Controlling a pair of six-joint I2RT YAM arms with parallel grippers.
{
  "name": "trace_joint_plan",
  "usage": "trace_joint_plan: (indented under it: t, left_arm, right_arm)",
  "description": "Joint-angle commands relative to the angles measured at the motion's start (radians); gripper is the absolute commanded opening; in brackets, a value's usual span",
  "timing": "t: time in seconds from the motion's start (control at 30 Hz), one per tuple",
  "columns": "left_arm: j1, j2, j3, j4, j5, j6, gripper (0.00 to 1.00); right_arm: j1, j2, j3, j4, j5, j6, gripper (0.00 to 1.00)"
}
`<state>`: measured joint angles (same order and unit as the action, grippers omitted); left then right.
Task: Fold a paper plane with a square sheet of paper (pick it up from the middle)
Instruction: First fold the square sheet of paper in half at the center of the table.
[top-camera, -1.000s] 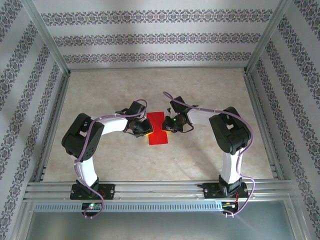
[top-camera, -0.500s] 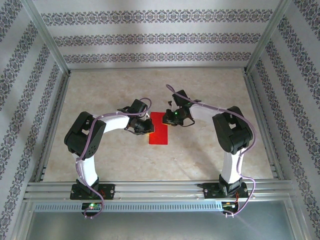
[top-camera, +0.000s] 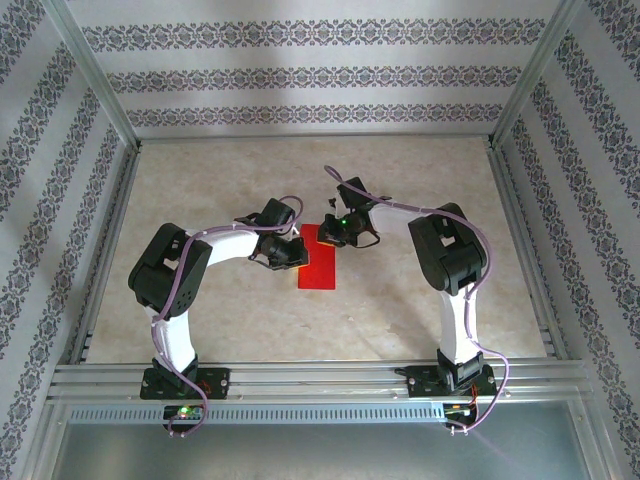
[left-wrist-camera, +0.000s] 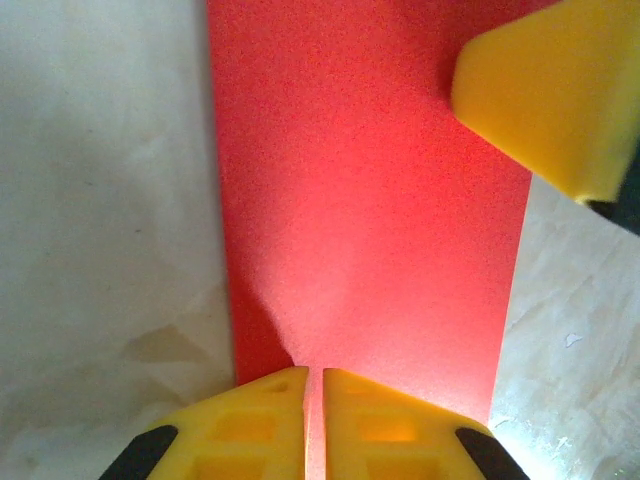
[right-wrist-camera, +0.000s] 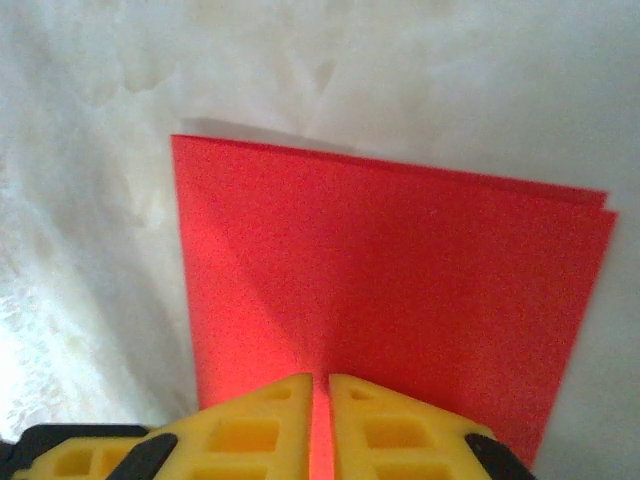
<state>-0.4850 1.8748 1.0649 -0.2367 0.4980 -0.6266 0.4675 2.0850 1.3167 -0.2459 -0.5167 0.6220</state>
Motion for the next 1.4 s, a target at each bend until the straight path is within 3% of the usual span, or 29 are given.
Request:
trace_joint_plan:
  t: [0.0,0.3,0.67,0.9,1.2,1.37]
  left_arm:
    - [-0.004,-0.019,-0.004,-0.032,0.023,0.03,0.13]
    - [-0.009,-0.089,-0.093,-0.01,0.052,0.02,0.15]
    - [-0.052,-0.182,-0.194,-0.011,0.068,-0.006,0.15]
    - [-0.055,-0.249,-0.146,-0.021,-0.025,-0.006,0.15]
    - [-0.045,-0.031,0.07,0.027,-0.087,-0.055,0.13]
    - [-0.031,0.031,0.064,0.065,-0.054,-0.083,0.12]
  right_arm:
    - [0.01,0.038,0.021,-0.054,0.076,0.002,0.13]
    - [0.011,0.061,0.044,-0.134,0.18,0.031,0.12]
    - [0.013,0.063,0.053,-0.151,0.195,0.048,0.12]
    - [0.012,0.066,0.058,-0.158,0.191,0.045,0.12]
    - [0.013,0.07,0.061,-0.162,0.163,0.048,0.12]
    - [0.01,0.064,0.065,-0.171,0.14,0.056,0.12]
